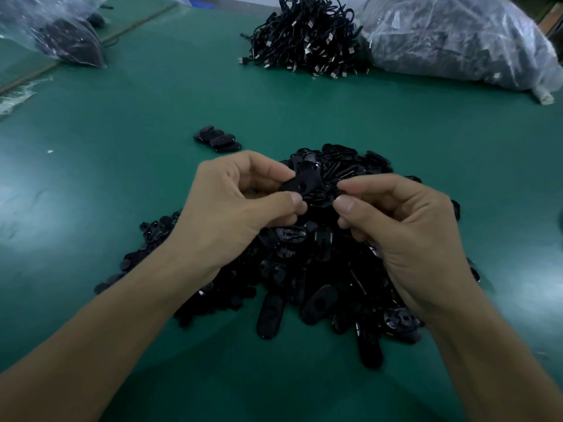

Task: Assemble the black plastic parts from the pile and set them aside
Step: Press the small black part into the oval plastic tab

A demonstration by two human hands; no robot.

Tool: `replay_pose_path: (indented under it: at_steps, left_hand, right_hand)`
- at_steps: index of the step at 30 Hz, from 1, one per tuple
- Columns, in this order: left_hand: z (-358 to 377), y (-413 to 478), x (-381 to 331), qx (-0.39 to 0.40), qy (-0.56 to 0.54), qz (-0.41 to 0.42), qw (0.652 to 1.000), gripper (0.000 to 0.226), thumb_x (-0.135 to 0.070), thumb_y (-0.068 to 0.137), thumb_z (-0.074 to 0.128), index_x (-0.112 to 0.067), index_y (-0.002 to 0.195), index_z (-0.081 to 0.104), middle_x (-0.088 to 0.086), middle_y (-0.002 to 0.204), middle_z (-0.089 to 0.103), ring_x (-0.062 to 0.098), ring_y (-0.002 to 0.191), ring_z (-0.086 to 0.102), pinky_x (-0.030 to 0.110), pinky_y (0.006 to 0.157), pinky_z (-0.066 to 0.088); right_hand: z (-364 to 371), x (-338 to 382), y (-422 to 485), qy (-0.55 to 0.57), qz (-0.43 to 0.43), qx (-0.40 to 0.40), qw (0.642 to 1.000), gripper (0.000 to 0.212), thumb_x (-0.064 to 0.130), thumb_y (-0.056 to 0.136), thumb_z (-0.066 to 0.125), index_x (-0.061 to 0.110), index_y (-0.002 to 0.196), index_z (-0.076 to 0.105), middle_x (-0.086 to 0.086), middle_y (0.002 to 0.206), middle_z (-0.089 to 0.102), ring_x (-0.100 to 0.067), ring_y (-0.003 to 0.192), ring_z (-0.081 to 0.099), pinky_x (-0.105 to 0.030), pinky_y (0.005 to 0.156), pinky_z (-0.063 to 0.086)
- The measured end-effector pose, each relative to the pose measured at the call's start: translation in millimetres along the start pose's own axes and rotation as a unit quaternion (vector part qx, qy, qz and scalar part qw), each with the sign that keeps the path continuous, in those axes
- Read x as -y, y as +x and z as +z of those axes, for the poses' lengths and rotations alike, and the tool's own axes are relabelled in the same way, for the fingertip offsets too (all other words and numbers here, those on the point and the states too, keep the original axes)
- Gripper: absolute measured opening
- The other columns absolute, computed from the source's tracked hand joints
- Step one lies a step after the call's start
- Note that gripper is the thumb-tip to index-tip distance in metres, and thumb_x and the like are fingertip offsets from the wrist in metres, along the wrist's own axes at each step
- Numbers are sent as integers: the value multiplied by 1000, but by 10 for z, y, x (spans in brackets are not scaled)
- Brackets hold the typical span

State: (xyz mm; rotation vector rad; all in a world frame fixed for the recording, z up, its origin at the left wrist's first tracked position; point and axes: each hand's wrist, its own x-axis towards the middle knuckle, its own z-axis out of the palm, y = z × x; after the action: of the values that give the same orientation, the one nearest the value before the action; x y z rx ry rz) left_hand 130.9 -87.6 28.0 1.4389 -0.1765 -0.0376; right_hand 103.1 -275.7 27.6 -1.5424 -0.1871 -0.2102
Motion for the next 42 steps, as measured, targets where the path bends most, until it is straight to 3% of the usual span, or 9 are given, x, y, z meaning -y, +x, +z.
replay_pose_path:
  at_steps: [6,9,12,15,19,27,32,42]
  left_hand:
    - [-35,22,2,49,-45,-33,997,37,-12,68,81,-13,103,70,3,74,71,16,73,73,22,61,57]
    - [-48,24,9,91,3,-21,996,33,-14,74,81,-24,105,77,-5,78,69,4,70,63,16,62,52]
    - [-39,19,3,99,8,-20,995,29,-16,74,76,-27,101,80,-1,82,69,6,72,60,16,64,50]
    - [-25,7,-6,105,10,-14,994,28,-15,74,76,-27,99,80,4,87,73,10,77,63,18,68,52]
    - [-16,-7,-15,116,-7,-23,993,40,-11,72,82,-18,111,74,4,83,74,12,73,68,19,67,55]
    - [31,-28,-26,97,-17,-14,995,46,8,84,68,-19,121,67,0,71,69,14,68,69,24,70,60]
    - [48,-63,-43,132,-3,-8,991,44,-9,75,73,-23,117,71,-8,65,63,15,71,72,26,71,60]
    - [27,-78,-87,136,-30,-35,990,41,-11,65,79,-13,101,59,9,68,72,23,70,75,27,61,60]
  right_hand:
    - [-9,-3,-5,36,38,2,999,20,25,69,83,25,89,80,-4,78,76,-11,66,69,-17,58,50]
    - [-2,-4,-2,57,47,4,997,22,25,68,83,24,90,81,-5,79,76,-11,67,69,-16,59,50]
    - [0,-1,-2,73,57,5,996,20,20,69,82,21,89,80,-6,79,75,-12,67,69,-17,61,51]
    - [1,9,-9,84,60,8,995,19,18,70,80,19,88,80,-7,78,75,-13,67,69,-17,61,52]
    - [18,17,-15,89,61,12,994,17,18,70,80,20,87,80,-6,77,74,-13,67,69,-18,62,53]
    - [53,25,-25,111,69,25,991,14,17,71,80,22,84,80,-7,76,73,-12,66,68,-18,63,53]
    - [63,13,-31,106,78,23,991,14,16,70,79,21,83,79,-7,73,73,-13,65,68,-18,62,53]
    - [49,18,-30,113,83,18,990,12,16,66,82,20,77,79,-4,67,70,-10,60,66,-18,57,52]
